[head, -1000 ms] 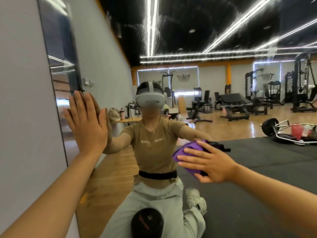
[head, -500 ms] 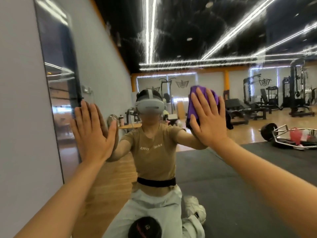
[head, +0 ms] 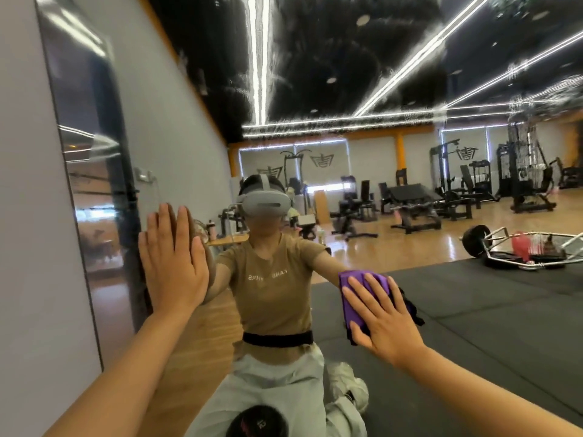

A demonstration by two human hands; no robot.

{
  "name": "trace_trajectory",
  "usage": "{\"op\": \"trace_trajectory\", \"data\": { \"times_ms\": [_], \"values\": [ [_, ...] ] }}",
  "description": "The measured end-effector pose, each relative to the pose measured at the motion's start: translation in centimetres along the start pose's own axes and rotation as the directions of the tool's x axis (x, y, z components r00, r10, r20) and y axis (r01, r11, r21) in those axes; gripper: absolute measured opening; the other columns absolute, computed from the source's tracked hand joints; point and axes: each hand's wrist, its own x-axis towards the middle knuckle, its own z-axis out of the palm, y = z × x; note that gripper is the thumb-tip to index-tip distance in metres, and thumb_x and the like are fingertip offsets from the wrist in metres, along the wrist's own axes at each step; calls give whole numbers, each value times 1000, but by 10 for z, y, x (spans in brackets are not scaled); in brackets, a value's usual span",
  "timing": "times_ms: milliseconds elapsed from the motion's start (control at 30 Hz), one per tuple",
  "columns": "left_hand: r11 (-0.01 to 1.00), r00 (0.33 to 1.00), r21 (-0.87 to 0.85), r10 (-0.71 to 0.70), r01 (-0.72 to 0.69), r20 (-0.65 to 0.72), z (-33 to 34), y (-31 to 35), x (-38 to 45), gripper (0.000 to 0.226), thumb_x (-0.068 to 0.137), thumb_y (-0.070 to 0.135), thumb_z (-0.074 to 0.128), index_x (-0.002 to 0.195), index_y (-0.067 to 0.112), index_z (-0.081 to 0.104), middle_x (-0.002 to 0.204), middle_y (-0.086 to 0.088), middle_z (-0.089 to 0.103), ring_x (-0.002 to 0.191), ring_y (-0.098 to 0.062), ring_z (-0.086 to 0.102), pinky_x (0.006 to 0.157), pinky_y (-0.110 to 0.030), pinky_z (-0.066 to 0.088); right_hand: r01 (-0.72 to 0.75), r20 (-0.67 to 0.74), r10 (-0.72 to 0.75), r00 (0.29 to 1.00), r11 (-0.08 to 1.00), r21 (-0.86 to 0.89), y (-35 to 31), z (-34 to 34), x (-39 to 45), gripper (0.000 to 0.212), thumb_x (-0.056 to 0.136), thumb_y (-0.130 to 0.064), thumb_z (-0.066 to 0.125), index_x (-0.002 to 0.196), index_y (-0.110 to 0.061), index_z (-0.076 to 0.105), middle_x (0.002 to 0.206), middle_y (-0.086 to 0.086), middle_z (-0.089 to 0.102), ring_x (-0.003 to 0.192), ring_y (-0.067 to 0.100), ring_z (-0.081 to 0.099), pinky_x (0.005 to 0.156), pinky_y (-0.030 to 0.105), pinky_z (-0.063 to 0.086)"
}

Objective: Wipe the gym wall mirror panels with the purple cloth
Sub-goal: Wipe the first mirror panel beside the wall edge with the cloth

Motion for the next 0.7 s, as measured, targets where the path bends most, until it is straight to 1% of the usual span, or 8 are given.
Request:
{"op": "trace_trajectory", "data": {
  "times_ms": [67,133,200,267,367,500,600,700],
  "values": [
    [1000,1000,6,-7,7,11,-2,3,-1,62,104,35,25,161,19,7,169,-4,2,153,-13,-11,123,-31,-14,-92,-22,93,995,995,45,11,-10,38,77,96,-45,38,163,-25,6,170,0,5,155,27,9,125,50,3],
    [1000,1000,24,-14,14,17,-2,6,-2,64,104,37,26,161,19,6,169,-5,1,154,-18,-9,122,-29,-16,-212,-43,216,975,973,88,27,-22,91,69,101,-45,32,162,-20,13,168,6,14,153,30,12,124,49,3],
    [998,999,58,-33,31,26,-2,10,-2,67,103,41,27,162,17,6,169,-7,-1,155,-23,-7,120,-28,-20,-296,-4,299,954,945,137,48,-36,141,68,102,-48,25,161,-15,16,168,10,14,154,30,8,123,49,1],
    [996,998,69,-57,55,36,-1,16,-4,71,102,45,28,162,15,5,169,-10,-3,155,-26,-6,119,-27,-22,-352,49,349,936,918,182,70,-48,178,71,101,-51,17,162,-16,11,170,7,6,156,28,0,123,45,-7],
    [996,996,34,-84,83,35,2,26,-6,79,99,55,27,162,15,1,169,-12,-5,155,-26,-10,120,-29,-21,-353,12,357,934,919,177,86,-52,198,70,101,-52,16,162,-17,11,170,6,6,156,28,0,122,42,-9],
    [997,997,8,-75,75,23,11,27,-12,83,97,62,27,161,19,-2,169,-12,-6,154,-24,-13,125,-51,-6,-305,-85,319,944,941,147,77,-37,162,65,105,-48,24,162,-18,15,169,7,14,156,28,7,124,47,-1],
    [999,998,21,48,-48,38,16,24,-19,80,95,63,32,162,25,11,170,-8,-3,155,-30,-9,121,-63,-5,-309,-123,328,937,939,150,59,-21,106,64,105,-47,26,161,-18,17,168,8,18,155,29,12,124,55,8],
    [991,992,63,117,-119,42,21,24,-25,79,94,62,36,161,24,20,170,-4,-1,156,-29,-7,118,-69,-4,-279,-84,289,954,953,116,35,-4,31,63,106,-50,23,162,-22,15,169,6,16,155,31,13,124,56,10]
  ]
}}
